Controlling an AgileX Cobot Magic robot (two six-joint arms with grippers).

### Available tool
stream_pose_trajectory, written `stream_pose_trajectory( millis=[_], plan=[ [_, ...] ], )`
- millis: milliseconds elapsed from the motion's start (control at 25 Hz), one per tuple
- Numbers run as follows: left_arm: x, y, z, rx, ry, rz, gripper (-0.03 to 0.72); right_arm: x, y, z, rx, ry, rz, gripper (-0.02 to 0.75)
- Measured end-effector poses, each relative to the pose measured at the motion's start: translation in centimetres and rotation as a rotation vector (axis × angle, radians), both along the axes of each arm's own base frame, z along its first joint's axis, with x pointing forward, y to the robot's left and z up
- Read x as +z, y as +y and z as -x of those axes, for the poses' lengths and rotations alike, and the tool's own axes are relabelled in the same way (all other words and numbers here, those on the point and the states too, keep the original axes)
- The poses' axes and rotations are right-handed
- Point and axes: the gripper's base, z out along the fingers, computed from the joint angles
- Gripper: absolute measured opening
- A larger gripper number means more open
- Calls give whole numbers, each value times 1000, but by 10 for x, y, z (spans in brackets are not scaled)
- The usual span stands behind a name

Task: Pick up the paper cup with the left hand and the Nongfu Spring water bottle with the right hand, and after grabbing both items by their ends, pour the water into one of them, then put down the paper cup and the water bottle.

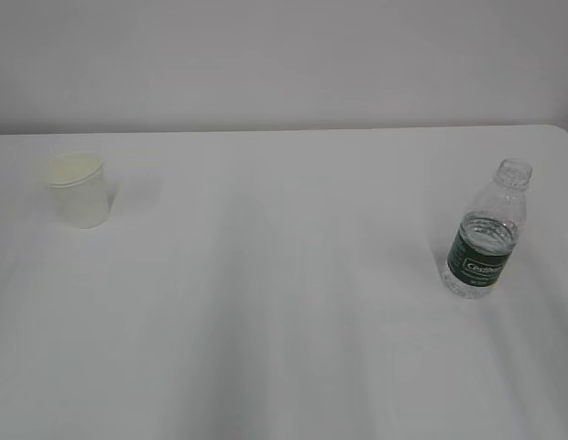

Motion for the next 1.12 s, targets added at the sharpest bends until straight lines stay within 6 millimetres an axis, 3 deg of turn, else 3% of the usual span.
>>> stream_pose_trajectory(
  millis=[720, 1120],
  plan=[
    [-12, 2, -36, 15, 2, -28, 494, -13, 5, -43, 20, 25, 4, 510],
    [-41, 4, -40, 37, -27, -12, 494, -36, 9, -68, 33, 55, -3, 510]
  ],
)
